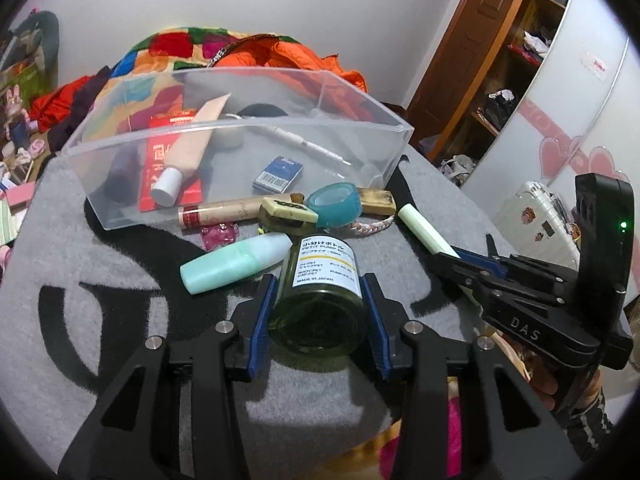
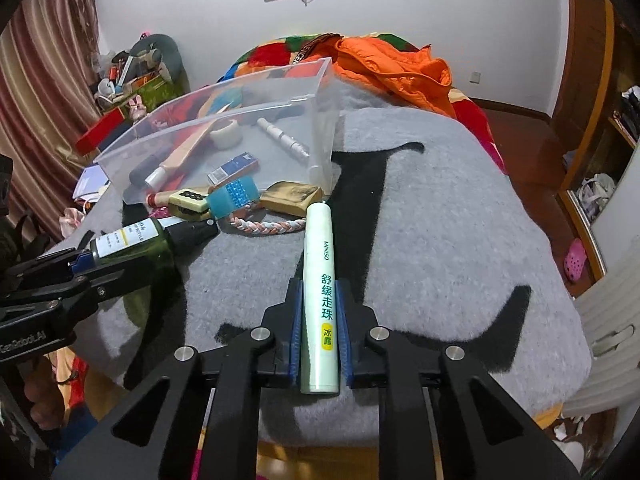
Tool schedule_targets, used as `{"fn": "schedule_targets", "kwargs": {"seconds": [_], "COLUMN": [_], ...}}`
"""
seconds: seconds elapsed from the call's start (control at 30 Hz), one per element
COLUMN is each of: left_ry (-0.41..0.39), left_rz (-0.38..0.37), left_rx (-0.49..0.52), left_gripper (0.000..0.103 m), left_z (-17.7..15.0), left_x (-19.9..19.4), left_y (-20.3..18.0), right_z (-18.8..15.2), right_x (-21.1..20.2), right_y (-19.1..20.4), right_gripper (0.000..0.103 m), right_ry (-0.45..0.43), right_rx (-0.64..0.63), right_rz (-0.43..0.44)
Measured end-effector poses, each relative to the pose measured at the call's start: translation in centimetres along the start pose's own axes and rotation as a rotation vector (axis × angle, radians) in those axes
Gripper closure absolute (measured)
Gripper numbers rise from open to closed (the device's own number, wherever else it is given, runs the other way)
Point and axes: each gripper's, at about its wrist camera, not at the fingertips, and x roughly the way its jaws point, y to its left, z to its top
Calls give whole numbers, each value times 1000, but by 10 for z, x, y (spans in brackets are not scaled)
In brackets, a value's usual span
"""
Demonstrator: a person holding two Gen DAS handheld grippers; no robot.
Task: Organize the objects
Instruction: 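Grasp the green bottle with the left tool while the right tool grasps the white-green roll-on tube, then carry the green bottle and roll-on tube into the clear box and release both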
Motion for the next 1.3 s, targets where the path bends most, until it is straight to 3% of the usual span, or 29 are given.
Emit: {"fn": "schedule_targets", "kwargs": {"seconds": [0.27, 0.57, 1.03, 1.3], "left_ry": [-61, -162, -253, -245], "left_rz": [-2, 10, 111, 136], "left_rx": [-6, -23, -35, -61], "left_gripper": [62, 62, 62, 62], "left_z": [6, 23, 61, 87], "left_x": [-26, -57, -76, -63], "left_y": [-4, -1, 20, 40], "right_z": [2, 32, 80, 118], "right_x": [-25, -54, -54, -31], "right_y": [0, 7, 26, 38], "right_gripper": [89, 89, 89, 89], "right_ry": [-58, -165, -249, -260], "right_rx": [11, 7, -46, -66], "right_rz": [7, 67, 73, 88]}}
